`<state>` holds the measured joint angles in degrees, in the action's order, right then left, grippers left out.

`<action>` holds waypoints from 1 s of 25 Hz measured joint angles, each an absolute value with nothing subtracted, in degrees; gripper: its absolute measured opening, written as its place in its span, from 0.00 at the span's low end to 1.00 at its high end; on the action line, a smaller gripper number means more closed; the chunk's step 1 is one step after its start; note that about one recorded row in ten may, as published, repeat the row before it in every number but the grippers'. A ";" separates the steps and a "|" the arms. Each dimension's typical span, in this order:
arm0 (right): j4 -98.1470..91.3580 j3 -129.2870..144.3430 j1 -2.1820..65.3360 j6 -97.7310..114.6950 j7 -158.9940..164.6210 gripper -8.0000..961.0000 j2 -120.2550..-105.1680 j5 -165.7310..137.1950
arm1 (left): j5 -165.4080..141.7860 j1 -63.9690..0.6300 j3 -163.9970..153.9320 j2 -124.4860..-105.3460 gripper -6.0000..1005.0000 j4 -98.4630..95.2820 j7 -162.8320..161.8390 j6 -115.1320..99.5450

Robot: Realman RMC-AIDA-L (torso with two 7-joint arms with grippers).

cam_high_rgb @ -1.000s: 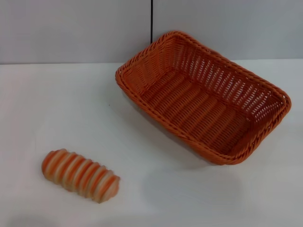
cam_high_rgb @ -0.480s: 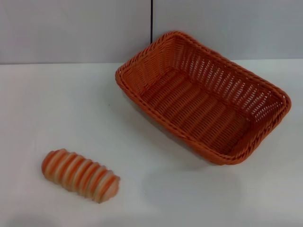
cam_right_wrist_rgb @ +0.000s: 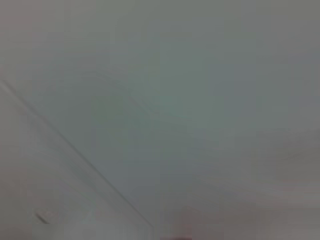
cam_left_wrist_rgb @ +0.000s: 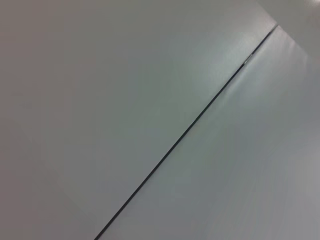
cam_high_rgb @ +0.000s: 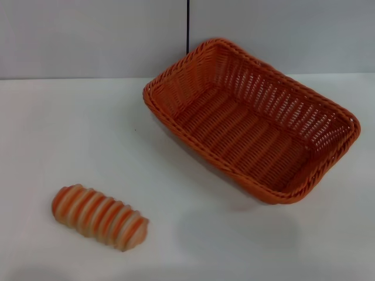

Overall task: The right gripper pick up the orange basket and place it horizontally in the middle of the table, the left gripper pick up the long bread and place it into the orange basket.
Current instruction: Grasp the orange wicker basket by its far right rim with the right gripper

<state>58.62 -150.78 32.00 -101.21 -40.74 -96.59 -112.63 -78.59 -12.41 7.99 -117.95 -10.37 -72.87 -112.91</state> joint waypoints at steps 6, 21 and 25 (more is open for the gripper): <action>58.26 -144.15 39.35 -99.95 -40.15 0.45 -97.44 -125.09 | -78.58 -12.43 8.00 -117.98 0.83 -10.21 -72.86 -113.08; 53.68 -129.90 44.89 -90.39 -39.96 0.45 -101.82 -132.76 | -78.57 -12.72 6.59 -118.06 0.83 -9.75 -72.86 -112.87; 51.60 -128.38 45.40 -88.56 -40.21 0.45 -102.16 -132.88 | -78.57 -12.88 6.55 -118.06 0.83 -9.75 -72.86 -112.85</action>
<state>51.60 -128.38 45.40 -88.56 -40.21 -102.16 -132.88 -78.57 -12.88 6.55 -118.06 -9.75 -72.86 -112.85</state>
